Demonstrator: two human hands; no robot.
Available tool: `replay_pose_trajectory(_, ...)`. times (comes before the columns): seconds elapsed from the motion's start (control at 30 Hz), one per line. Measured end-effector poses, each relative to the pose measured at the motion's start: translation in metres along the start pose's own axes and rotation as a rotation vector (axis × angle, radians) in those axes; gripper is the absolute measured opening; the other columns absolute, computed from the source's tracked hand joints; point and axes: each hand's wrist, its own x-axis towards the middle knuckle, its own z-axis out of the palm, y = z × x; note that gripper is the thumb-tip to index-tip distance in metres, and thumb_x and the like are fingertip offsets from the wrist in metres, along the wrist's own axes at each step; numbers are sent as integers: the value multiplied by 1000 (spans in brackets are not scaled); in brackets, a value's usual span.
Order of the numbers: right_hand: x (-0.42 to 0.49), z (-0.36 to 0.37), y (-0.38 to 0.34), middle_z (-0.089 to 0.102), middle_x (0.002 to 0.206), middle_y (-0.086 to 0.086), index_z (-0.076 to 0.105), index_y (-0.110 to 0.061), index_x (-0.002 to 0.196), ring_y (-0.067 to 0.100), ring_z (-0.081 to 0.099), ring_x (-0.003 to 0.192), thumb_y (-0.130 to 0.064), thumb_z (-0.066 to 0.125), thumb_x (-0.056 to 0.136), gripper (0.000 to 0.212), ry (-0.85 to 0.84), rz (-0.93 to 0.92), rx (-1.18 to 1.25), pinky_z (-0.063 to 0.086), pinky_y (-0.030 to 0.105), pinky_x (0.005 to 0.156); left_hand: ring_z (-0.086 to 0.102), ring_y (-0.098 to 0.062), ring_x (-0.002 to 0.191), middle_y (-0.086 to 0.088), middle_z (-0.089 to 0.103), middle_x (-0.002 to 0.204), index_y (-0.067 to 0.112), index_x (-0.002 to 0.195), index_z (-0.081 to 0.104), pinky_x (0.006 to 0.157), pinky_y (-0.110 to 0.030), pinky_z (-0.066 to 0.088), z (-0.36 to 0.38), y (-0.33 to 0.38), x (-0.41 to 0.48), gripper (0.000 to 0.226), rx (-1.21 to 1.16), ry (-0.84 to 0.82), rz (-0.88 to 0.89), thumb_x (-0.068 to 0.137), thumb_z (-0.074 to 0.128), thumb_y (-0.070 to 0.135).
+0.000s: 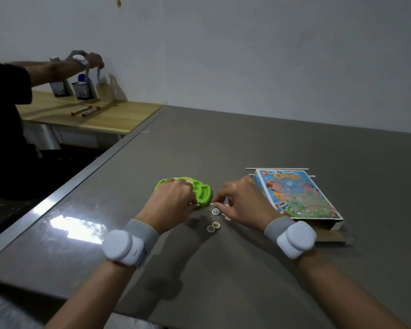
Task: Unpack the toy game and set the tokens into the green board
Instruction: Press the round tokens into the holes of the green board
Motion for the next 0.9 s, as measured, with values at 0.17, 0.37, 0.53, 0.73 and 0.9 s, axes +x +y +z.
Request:
replay_pose_trajectory(0.17,29,9,-8,71,81,-4,77,-26,88,20,67,79,-35,67,87,14,99,26,100,42,34,86,64,-24,92,1,69,90,21,88,75,79,-31,44,-7,-32,1,23,86,65,-125,86,56,33)
replay_pose_trajectory(0.37,56,25,-14,71,83,-6,77,-27,88,18,66,77,-33,68,86,11,85,18,120,42,33,88,65,-23,92,1,71,90,23,88,76,77,-29,43,-3,-55,9,18,77,71,-214,85,59,30)
replay_pose_trajectory(0.53,67,37,-10,72,88,-7,76,-28,90,17,65,79,-35,65,86,13,70,25,85,39,35,91,65,-24,94,1,71,93,22,91,76,80,-30,44,8,-62,16,22,88,32,-253,86,56,30)
replay_pose_trajectory(0.73,72,50,-6,71,86,-8,76,-28,88,16,64,73,-33,67,85,11,67,7,74,39,35,88,65,-24,94,0,70,94,21,92,74,80,-31,44,17,-64,20,24,106,-9,-261,86,53,30)
replay_pose_trajectory(0.9,76,60,-8,71,82,-6,76,-29,86,19,64,72,-30,68,83,9,82,-8,72,35,33,82,64,-24,98,0,69,98,20,96,73,82,-32,44,21,-70,24,27,152,-36,-265,89,53,38)
